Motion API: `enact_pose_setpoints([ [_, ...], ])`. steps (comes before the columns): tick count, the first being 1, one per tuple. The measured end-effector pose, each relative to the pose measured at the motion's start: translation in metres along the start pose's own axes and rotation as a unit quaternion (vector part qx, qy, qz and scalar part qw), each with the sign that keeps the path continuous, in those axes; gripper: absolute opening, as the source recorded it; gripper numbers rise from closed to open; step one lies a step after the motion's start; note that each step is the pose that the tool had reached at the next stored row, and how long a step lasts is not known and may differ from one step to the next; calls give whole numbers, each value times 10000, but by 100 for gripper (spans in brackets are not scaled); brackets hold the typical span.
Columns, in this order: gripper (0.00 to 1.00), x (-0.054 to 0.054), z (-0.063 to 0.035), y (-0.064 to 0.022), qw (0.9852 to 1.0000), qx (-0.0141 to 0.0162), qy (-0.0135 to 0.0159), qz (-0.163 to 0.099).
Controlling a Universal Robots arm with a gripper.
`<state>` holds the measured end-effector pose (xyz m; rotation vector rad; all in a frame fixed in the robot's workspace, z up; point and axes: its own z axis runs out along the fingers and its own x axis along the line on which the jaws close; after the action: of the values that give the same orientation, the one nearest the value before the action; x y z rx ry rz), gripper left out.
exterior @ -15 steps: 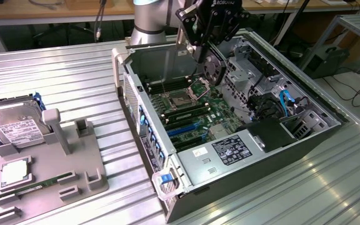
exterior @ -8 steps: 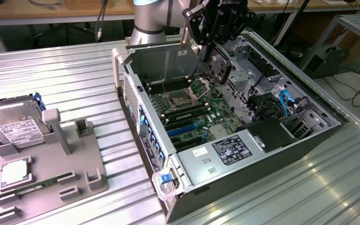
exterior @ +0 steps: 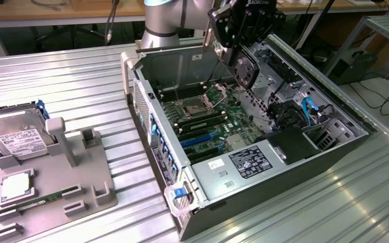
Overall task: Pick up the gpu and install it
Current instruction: 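Pick up the gpu and move the gpu toward the slot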
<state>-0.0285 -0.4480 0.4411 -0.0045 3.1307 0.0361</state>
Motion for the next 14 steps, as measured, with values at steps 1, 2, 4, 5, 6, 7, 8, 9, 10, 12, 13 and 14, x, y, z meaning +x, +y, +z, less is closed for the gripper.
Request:
enact_pose_setpoints([
  [1, 28, -14, 1, 0, 10000, 0, 0, 0],
  [2, 28, -35, 1, 1, 10000, 0, 0, 0],
  [4, 28, -77, 1, 0, 10000, 0, 4, 0],
  [5, 28, -97, 1, 0, 10000, 0, 5, -1],
  [6, 28, -119, 2, 0, 10000, 0, 7, -1],
  [7, 28, -142, 2, 0, 10000, 0, 9, -1],
  [8, 28, -159, 2, 0, 10000, -1, 12, -1],
  [9, 28, -176, 2, 0, 10000, -4, 17, -1],
  [10, 28, -184, 2, 0, 10000, -5, 18, -1],
  [12, 28, -185, 2, 0, 10000, -6, 19, -1],
  [13, 28, -185, 2, 0, 10000, -5, 19, -1],
  [14, 28, -185, 2, 0, 10000, -6, 19, -1],
])
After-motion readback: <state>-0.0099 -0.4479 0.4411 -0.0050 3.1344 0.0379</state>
